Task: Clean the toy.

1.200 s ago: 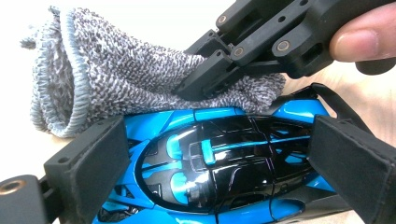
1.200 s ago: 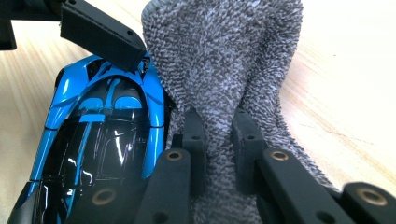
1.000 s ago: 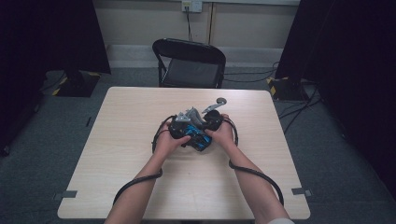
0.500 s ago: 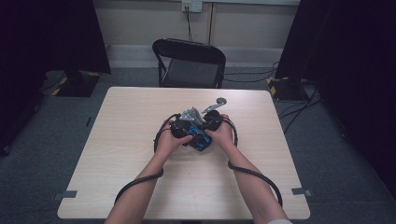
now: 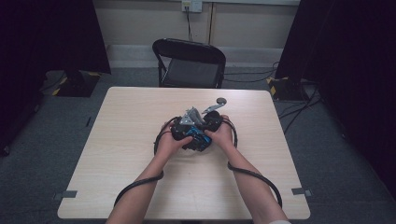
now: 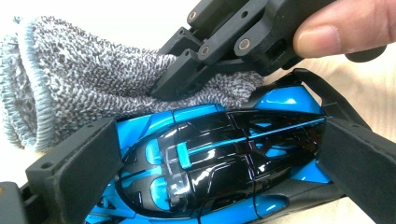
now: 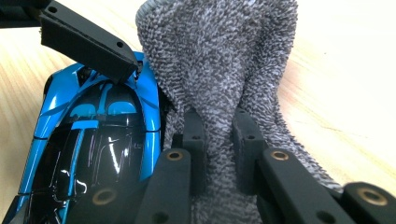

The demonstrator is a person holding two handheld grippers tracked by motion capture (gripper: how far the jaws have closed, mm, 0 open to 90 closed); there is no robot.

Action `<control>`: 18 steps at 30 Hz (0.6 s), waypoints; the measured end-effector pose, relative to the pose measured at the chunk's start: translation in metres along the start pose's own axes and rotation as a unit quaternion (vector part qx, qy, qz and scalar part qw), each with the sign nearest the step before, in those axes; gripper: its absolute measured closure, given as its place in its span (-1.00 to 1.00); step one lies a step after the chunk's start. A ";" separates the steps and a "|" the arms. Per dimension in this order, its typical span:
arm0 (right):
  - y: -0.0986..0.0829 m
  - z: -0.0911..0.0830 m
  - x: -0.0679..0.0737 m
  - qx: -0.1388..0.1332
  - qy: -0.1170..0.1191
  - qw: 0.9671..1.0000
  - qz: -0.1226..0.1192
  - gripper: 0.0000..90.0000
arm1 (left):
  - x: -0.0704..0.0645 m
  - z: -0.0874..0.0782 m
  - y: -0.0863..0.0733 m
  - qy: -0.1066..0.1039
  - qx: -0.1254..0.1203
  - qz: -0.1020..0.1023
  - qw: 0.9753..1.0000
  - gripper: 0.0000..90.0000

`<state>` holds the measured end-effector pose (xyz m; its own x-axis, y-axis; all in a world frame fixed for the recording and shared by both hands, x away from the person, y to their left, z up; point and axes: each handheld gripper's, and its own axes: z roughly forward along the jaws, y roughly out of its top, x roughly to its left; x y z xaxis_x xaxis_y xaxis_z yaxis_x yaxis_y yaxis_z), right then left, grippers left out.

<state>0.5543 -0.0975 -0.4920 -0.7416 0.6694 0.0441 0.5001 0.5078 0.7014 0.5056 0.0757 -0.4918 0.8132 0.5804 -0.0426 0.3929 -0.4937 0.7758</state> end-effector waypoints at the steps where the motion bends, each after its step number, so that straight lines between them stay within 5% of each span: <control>1: 0.000 0.000 0.000 0.000 -0.001 1.000 0.000 0.75 | 0.001 0.000 0.000 -0.001 -0.001 0.001 1.000 -1.00; 18: -0.001 0.000 0.000 -0.003 0.000 1.000 0.003 0.75 | 0.005 0.004 -0.005 -0.023 -0.034 0.010 0.999 -1.00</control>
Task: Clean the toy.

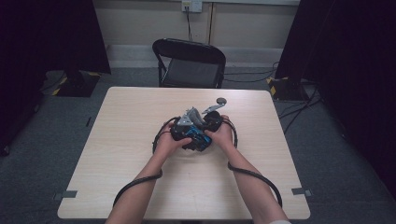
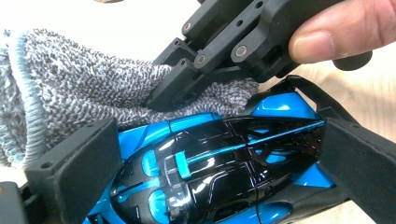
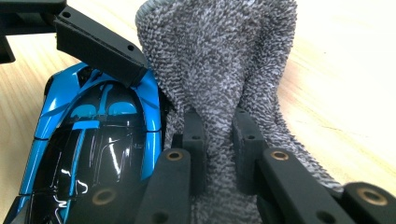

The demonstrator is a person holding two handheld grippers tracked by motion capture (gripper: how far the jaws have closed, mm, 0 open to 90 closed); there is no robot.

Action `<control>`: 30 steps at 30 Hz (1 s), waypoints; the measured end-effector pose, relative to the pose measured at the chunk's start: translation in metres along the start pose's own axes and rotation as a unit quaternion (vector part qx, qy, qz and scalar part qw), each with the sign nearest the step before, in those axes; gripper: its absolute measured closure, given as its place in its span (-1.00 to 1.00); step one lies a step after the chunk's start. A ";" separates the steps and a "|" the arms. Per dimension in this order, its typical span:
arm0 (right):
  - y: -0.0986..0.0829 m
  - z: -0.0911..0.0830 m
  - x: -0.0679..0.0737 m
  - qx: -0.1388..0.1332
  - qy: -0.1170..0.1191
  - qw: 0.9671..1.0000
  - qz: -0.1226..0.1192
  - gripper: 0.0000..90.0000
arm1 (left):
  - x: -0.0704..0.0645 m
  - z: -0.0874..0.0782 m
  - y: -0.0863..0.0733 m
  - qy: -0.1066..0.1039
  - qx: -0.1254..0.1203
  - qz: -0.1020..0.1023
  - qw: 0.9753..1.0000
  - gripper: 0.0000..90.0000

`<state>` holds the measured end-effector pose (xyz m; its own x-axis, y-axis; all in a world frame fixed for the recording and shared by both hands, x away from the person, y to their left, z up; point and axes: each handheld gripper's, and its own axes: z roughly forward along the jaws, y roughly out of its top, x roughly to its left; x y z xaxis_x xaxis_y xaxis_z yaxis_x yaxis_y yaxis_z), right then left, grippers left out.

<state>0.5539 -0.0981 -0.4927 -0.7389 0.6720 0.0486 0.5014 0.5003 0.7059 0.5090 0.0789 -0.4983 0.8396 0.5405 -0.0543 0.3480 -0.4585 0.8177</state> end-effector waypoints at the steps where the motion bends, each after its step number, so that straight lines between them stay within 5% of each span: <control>1: 0.000 0.000 0.000 0.000 0.000 1.000 0.000 0.75 | 0.001 0.000 0.000 -0.003 0.000 0.003 1.000 -1.00; 30: 0.000 -0.009 -0.008 0.031 0.027 0.999 -0.020 0.76 | 0.008 -0.002 -0.002 -0.019 -0.008 0.004 1.000 -0.96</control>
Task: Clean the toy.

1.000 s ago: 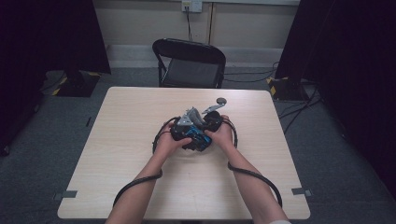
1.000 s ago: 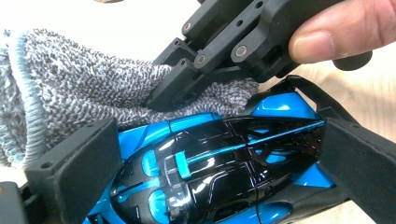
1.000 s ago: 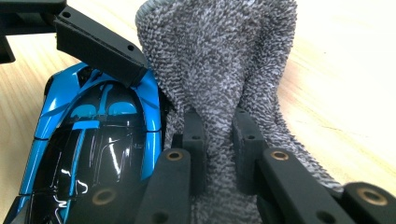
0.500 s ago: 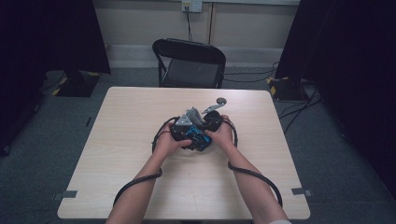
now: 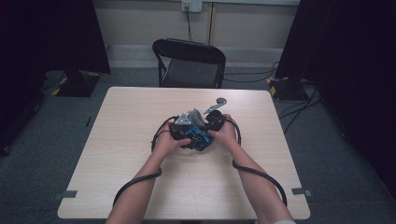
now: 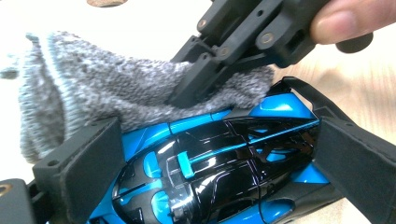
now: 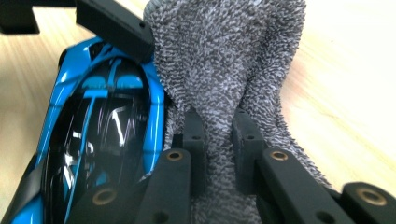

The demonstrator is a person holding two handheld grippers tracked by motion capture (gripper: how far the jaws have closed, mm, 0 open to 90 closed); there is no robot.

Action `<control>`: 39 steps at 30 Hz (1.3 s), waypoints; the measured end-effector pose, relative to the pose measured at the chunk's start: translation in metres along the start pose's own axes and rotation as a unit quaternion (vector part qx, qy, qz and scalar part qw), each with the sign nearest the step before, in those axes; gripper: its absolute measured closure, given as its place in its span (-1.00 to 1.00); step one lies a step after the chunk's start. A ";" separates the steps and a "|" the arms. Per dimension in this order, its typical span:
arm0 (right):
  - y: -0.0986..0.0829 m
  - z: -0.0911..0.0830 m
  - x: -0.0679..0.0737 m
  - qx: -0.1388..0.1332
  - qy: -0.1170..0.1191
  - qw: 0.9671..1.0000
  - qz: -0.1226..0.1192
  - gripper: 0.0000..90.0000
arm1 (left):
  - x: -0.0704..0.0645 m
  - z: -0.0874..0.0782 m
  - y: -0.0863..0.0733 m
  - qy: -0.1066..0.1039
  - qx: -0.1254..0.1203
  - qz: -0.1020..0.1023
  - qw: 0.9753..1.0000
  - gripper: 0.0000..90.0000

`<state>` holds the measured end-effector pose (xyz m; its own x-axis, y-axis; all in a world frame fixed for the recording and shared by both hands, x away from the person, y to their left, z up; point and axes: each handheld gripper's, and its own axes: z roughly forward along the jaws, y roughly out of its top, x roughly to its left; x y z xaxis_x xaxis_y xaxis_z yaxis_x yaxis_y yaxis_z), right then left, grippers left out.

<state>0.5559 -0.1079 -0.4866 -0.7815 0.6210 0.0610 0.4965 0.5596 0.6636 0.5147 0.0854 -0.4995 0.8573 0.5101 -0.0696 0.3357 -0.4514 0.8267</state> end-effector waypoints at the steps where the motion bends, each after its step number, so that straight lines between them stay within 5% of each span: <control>1: -0.001 -0.001 0.000 0.002 0.001 1.000 -0.001 0.76 | 0.000 0.000 0.000 0.000 0.003 0.000 1.000 -0.96; 5: -0.004 -0.006 -0.002 0.009 0.006 1.000 -0.007 0.76 | 0.004 -0.004 0.002 0.005 -0.004 -0.030 1.000 -0.80; 7: -0.006 -0.008 -0.002 0.008 0.008 1.000 -0.006 0.76 | 0.007 -0.006 0.000 -0.004 -0.009 -0.022 1.000 -0.64; 39: -0.016 -0.016 -0.002 0.003 0.004 1.000 0.001 0.76 | 0.003 -0.005 0.005 0.000 0.008 -0.025 1.000 -0.68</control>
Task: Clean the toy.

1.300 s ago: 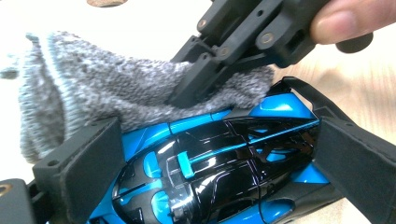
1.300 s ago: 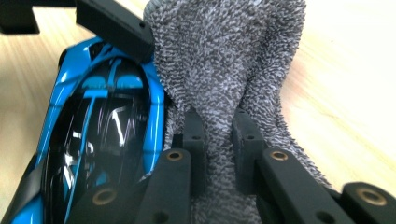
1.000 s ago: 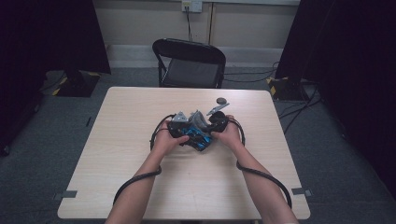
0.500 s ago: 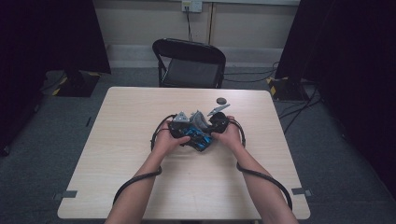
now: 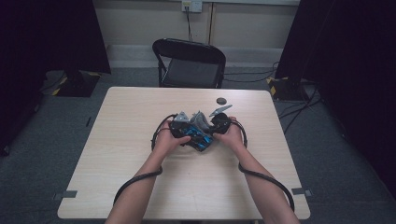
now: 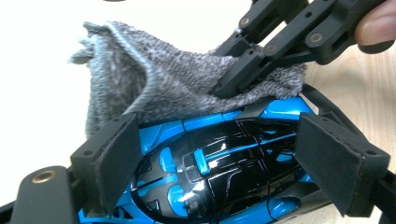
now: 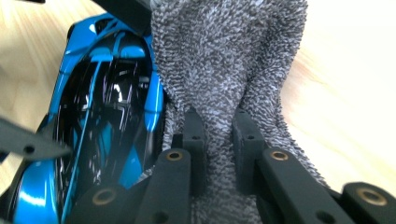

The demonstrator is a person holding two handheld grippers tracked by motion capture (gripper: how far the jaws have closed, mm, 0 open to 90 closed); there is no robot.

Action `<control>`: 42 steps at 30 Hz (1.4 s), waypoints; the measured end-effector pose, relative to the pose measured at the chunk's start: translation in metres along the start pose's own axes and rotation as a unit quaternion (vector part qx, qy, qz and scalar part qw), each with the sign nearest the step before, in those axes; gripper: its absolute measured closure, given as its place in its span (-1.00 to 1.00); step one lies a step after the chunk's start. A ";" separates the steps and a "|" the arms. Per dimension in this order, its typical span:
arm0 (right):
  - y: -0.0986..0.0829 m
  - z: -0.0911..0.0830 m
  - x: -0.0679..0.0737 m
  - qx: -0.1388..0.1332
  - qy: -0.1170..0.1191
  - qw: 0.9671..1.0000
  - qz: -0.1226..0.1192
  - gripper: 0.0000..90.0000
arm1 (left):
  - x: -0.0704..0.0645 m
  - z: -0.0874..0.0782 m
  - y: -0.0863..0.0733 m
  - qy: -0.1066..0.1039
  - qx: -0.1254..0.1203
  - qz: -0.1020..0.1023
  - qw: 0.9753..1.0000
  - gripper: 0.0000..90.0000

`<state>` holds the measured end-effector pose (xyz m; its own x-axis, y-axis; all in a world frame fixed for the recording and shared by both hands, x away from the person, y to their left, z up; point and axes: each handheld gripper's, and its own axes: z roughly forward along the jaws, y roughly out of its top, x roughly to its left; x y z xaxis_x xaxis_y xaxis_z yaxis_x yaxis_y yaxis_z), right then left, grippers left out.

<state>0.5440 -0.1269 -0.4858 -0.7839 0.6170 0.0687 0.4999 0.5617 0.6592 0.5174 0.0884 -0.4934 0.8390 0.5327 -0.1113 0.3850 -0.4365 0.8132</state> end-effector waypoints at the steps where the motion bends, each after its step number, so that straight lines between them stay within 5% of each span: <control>1: -0.001 -0.001 0.000 0.001 0.000 1.000 -0.002 0.76 | 0.000 0.000 0.000 0.000 -0.001 0.001 1.000 -0.68; 12: -0.017 -0.020 -0.004 0.016 0.011 1.000 -0.015 0.75 | 0.000 0.000 0.000 0.001 0.001 0.000 1.000 -0.68; 42: -0.060 -0.065 -0.001 0.028 0.022 0.999 0.015 0.76 | 0.000 0.000 0.000 0.001 0.000 0.000 1.000 -0.68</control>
<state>0.4908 -0.1973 -0.4772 -0.7825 0.6107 0.1215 0.5426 0.5731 0.6141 0.5179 0.0885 -0.4934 0.8382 0.5339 -0.1112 0.3855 -0.4359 0.8132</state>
